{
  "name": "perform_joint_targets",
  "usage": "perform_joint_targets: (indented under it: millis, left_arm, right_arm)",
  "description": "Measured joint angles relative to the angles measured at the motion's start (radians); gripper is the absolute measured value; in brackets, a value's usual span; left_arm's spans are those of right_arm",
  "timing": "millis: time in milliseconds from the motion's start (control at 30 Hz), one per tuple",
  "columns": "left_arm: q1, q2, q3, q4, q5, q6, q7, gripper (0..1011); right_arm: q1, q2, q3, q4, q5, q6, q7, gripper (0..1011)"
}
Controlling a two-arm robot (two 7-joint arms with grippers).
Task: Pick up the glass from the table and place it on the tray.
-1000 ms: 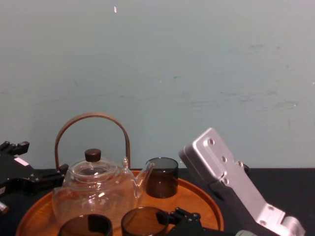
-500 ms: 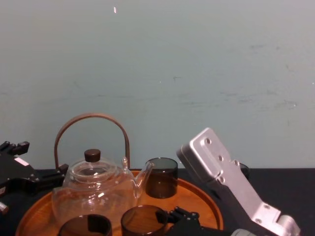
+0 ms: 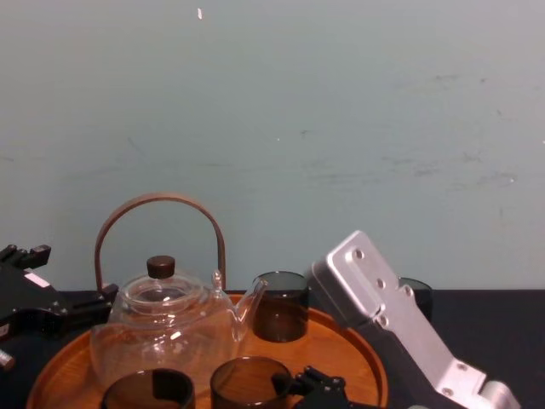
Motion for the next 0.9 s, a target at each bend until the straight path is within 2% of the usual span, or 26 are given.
perform_joint_targets:
  millis: [267, 900]
  left_arm:
    - [0.0, 0.0, 0.0, 0.0, 0.0, 0.0, 0.0, 1009]
    - [0.0, 0.0, 0.0, 0.0, 0.0, 0.0, 0.0, 1010]
  right_arm:
    - [-0.002, 0.006, 0.002, -0.005, 0.009, -0.001, 0.015, 1000]
    - [-0.024, 0.057, 0.019, -0.068, 0.012, 0.024, 0.012, 1000]
